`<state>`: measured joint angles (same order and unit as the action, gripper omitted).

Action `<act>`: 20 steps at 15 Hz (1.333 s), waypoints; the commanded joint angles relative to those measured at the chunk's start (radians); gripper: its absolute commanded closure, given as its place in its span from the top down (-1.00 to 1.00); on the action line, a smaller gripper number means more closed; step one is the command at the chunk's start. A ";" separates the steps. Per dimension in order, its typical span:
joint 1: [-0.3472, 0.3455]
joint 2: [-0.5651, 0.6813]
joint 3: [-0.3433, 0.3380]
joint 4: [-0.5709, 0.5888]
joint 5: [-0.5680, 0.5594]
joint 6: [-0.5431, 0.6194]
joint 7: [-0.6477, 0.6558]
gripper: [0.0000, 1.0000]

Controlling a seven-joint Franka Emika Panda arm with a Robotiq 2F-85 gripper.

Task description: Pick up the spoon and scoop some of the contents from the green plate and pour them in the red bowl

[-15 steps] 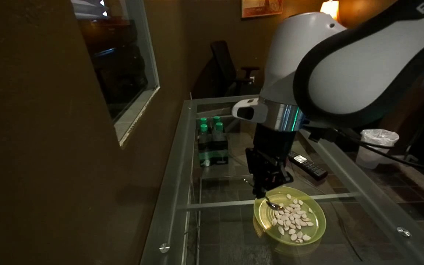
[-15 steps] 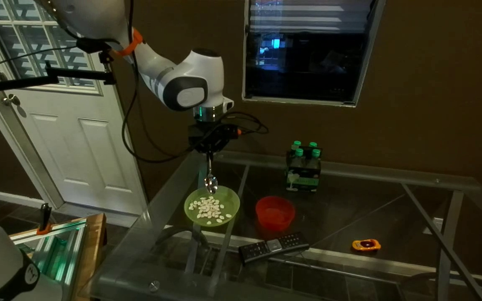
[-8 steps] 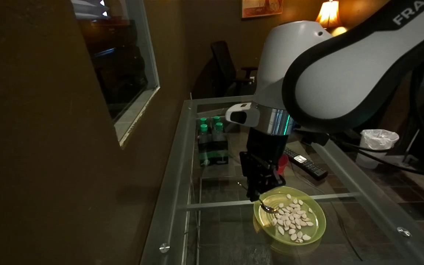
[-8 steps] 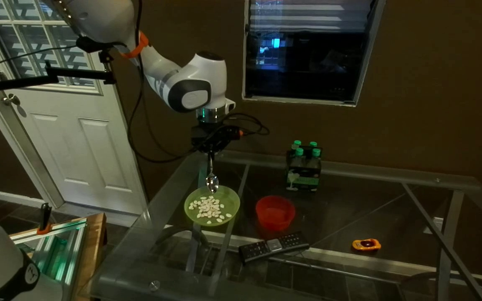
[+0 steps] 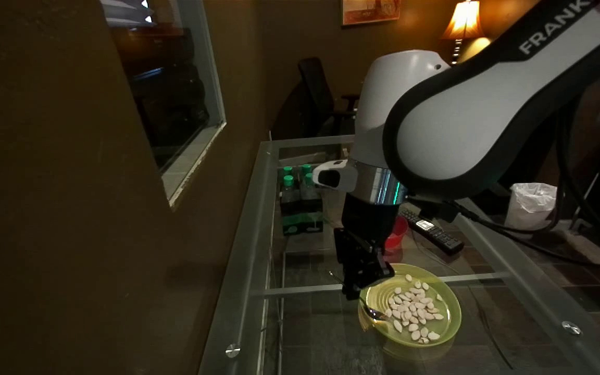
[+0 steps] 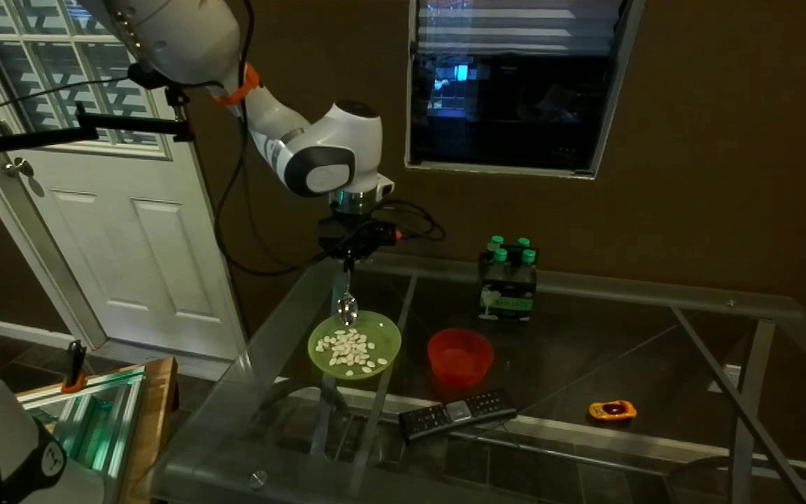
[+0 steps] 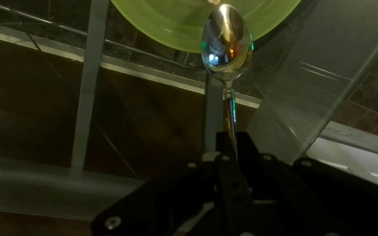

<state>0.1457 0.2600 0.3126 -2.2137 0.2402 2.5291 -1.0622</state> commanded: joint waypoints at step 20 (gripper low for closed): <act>-0.028 0.090 -0.041 0.014 -0.090 0.014 0.066 -0.95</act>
<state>0.1280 0.3470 0.2789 -2.1949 0.1967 2.5378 -1.0243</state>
